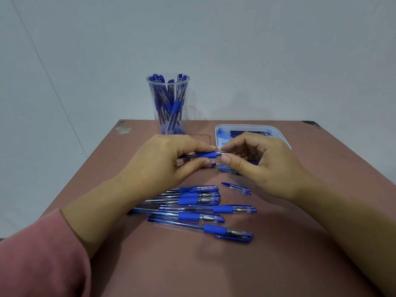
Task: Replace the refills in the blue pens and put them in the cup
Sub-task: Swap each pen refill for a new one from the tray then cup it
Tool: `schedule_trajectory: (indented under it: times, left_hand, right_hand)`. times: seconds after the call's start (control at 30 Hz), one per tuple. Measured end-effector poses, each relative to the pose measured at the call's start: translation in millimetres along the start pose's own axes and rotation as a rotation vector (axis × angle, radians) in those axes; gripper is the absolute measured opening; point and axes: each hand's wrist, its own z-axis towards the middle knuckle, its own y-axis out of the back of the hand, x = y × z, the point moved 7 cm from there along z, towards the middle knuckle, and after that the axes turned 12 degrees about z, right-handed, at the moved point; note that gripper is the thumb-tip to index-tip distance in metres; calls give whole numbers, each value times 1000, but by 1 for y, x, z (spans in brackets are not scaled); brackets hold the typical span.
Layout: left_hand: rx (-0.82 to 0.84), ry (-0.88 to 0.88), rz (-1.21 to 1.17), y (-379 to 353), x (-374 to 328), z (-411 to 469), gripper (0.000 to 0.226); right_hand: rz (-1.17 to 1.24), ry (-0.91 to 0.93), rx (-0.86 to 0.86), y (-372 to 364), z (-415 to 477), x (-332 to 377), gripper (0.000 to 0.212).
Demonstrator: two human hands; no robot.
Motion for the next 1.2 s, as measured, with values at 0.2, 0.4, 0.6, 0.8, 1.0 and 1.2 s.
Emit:
schedule_trajectory:
  times: [0.2, 0.4, 0.6, 0.8, 1.0, 1.2]
  left_hand:
    - [-18, -2, -18, -1, 0, 0, 35]
    - [-17, -15, -5, -1, -2, 0, 31]
    - [-13, -15, 3, -2, -1, -1, 31]
    - [-1, -4, 8, -4, 1, -1, 33]
    - [-3, 1, 9, -3, 0, -1, 32]
    - [30, 103, -36, -5, 11, -2, 26]
  right_hand:
    - [-199, 121, -6, 2, 1, 5, 22]
    - [-118, 63, 5, 0, 1, 3, 12]
    - [-111, 34, 6, 1, 0, 1, 17]
    - [-170, 78, 19, 1, 1, 2, 24]
    - [-74, 15, 35, -2, 1, -4, 14]
    - [-131, 121, -38, 7, 2, 0, 25]
